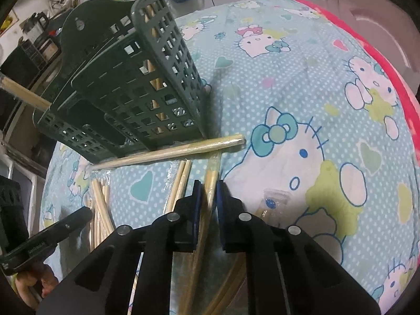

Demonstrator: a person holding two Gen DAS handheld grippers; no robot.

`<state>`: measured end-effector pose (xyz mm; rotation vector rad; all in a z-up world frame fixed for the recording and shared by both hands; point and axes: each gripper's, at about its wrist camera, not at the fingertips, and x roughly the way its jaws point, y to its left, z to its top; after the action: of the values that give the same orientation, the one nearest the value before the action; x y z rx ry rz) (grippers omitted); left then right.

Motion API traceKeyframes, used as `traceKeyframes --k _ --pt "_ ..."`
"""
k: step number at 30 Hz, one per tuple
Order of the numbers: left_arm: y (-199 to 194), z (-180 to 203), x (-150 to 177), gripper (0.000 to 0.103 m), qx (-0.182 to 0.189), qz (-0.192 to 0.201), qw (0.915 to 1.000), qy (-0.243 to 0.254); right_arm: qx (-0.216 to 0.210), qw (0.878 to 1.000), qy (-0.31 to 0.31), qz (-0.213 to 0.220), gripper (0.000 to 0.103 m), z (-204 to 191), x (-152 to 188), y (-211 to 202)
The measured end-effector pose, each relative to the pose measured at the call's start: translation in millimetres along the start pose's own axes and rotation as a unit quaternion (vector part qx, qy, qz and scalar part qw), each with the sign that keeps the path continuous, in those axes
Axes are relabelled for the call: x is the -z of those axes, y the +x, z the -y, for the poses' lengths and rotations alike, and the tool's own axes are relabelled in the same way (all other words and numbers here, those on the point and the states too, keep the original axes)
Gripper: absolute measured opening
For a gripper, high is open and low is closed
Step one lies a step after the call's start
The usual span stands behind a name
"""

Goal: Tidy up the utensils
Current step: 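Lower the left tool onto another chopstick and close its fingers, then lift the chopstick with the left tool and insert it into the caddy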

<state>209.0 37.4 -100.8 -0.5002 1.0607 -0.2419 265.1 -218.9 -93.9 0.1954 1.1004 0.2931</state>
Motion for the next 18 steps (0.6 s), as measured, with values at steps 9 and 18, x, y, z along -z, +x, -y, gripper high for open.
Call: traceKeyframes --k 9,18 --pt "-16 -9 2 0.004 -0.011 0.007 0.9999 0.002 -0.005 1.0 0.01 0.003 0.006 1 7 -13" --pt "-61 -14 0 0.003 -0.011 0.054 0.9984 0.009 -0.038 0.998 -0.019 0.042 0.006 -15 20 -54"
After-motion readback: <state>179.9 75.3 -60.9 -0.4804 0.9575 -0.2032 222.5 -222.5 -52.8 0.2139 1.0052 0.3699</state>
